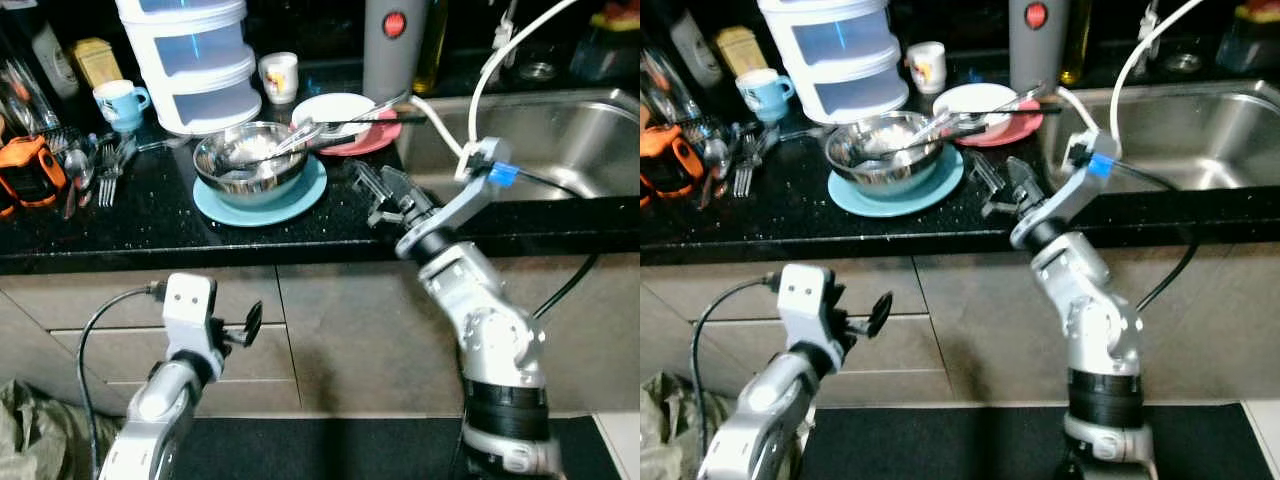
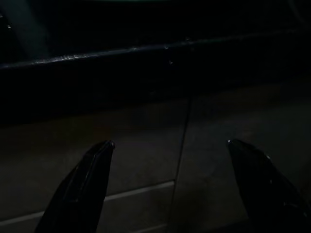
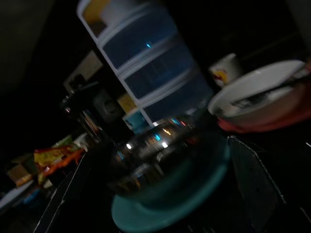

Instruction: Kitchen organization

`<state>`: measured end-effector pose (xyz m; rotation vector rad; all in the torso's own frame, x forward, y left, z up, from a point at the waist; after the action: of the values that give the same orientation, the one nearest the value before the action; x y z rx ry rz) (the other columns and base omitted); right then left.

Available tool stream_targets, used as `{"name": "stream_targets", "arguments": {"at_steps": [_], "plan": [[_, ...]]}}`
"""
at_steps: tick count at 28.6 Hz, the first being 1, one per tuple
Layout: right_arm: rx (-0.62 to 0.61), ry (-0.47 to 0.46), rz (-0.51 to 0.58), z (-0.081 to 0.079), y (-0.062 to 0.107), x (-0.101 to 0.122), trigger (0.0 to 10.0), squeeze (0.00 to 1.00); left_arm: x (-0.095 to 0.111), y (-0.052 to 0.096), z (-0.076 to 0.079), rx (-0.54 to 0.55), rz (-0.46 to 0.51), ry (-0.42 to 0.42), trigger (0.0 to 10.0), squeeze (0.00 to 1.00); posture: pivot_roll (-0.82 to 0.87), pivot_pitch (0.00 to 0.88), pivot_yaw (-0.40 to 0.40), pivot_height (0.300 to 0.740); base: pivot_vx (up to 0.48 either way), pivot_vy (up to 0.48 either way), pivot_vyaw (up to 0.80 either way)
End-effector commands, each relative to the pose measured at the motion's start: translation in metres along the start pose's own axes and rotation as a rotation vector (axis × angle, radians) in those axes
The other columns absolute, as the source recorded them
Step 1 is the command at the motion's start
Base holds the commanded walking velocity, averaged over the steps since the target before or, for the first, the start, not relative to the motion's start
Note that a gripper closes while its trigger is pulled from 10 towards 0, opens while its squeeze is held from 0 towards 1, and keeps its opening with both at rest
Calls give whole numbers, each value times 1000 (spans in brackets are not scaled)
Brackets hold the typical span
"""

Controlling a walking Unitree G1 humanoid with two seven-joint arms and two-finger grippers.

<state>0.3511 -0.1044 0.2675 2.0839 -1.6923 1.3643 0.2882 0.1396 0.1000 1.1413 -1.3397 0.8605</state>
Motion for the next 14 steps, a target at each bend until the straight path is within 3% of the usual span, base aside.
{"name": "stream_targets", "arguments": {"at_steps": [1, 10, 14], "plan": [[10, -13, -11, -5, -4, -8, 10000, 0, -7, 10, 1, -42, -32, -13, 10000, 0, 56, 0, 72, 740, 315, 0, 0], [-14, 9, -27, -2, -7, -10, 10000, 0, -16, 24, 0, -61, -66, -10, 10000, 0, 64, 0, 64, 740, 297, 0, 0], [-28, 23, -26, -1, -9, -9, 10000, 0, -15, 26, -2, -50, -62, 1, 10000, 0, 65, 0, 58, 740, 0, 0, 0]]}}
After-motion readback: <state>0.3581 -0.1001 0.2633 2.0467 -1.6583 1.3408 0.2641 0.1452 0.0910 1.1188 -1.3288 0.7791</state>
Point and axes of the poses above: a point about 5 cm out from each wrist's last joint towards the gripper, its own y axis pointing back from the gripper into the wrist, its own x axis along the axis of the wrist's last joint, z = x × y, the point moved 4 cm from there along -y, pointing out of the wrist towards the gripper, and after that the axes turned 11 degrees about -y, right-handed, at the moved point
